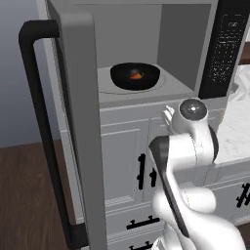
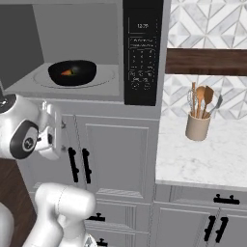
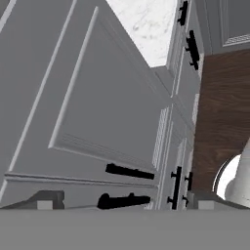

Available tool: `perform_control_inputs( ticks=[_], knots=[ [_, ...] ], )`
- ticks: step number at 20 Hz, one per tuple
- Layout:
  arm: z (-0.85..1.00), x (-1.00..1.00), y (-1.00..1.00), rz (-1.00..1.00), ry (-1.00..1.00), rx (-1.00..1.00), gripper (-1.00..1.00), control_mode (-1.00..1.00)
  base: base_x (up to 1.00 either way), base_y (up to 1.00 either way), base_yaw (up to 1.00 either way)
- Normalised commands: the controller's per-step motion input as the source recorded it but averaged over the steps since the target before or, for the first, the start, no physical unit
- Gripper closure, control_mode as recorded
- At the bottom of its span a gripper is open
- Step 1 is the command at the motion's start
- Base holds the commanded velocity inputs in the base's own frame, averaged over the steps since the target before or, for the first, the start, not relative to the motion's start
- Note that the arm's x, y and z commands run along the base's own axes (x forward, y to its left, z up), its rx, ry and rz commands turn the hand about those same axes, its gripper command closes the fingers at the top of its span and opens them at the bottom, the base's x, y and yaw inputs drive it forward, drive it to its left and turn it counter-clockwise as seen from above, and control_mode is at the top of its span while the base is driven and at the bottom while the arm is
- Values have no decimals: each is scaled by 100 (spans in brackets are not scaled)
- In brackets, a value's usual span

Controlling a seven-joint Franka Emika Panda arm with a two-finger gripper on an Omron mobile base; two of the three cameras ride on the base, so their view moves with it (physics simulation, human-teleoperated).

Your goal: Pick the bell pepper from the sink and place it in the bowl. Then pick the bowl and place it in the microwave. Then close the microwave door and press the start button.

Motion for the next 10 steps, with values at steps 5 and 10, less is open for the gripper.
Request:
perform_control_inputs(
  ticks=[5,10],
  knots=[
    [-42,-4,-18,-14,0,-16,-100,-100,0,0,0],
    [-36,-15,0,-5,-1,-19,-100,-100,0,0,0]
  ],
)
